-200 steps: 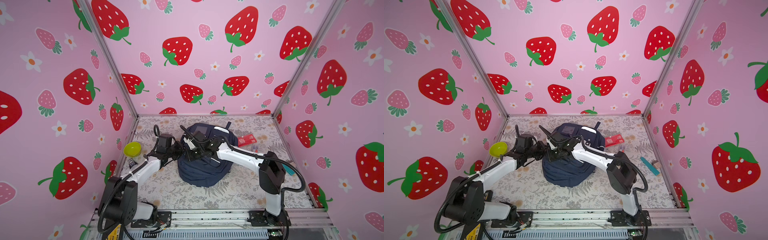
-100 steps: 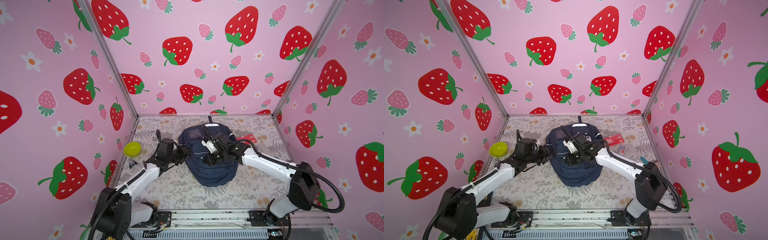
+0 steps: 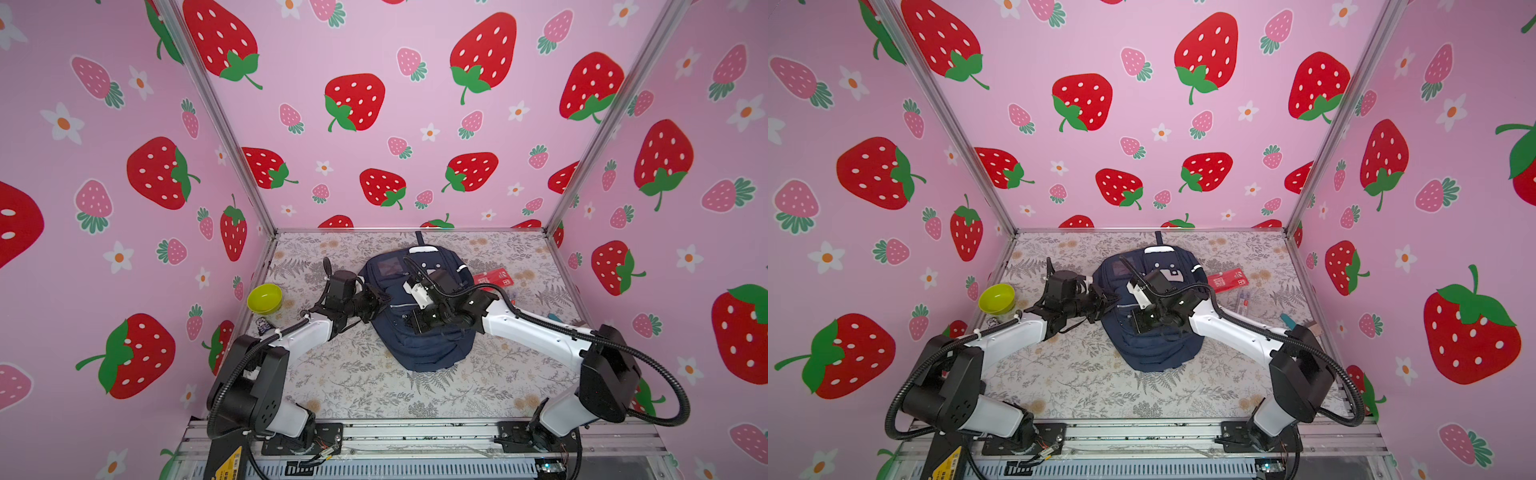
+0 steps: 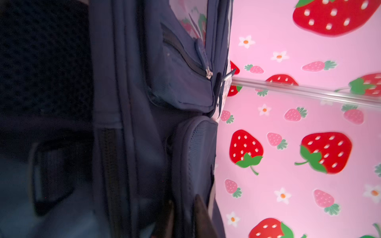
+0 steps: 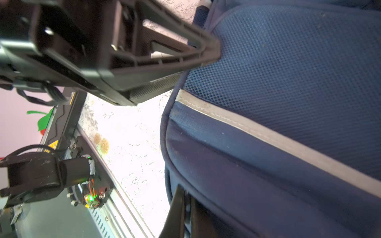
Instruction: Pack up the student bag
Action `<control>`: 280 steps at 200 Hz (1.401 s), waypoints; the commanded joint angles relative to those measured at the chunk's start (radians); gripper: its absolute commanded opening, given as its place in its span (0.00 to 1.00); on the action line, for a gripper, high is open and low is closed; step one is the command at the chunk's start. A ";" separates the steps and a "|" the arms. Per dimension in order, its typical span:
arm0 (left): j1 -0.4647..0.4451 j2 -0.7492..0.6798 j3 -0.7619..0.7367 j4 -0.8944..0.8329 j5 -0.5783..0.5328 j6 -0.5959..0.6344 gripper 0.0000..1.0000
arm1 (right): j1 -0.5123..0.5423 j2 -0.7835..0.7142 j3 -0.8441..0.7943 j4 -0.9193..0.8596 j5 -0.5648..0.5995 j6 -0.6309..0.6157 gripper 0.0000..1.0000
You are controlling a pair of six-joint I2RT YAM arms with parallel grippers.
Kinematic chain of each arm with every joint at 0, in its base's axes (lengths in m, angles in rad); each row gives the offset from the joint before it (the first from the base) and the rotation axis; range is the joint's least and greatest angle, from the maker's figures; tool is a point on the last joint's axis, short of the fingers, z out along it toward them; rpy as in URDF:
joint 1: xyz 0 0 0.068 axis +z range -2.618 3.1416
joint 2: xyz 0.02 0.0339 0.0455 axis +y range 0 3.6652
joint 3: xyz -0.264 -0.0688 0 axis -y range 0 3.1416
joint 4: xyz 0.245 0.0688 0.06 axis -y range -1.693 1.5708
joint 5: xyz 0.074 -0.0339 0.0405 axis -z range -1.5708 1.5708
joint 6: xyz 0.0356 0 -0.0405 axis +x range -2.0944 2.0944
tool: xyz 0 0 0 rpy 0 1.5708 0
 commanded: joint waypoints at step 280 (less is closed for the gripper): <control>0.117 -0.103 0.147 -0.410 0.191 0.449 0.00 | -0.530 -0.245 -0.291 -0.112 0.490 0.045 0.78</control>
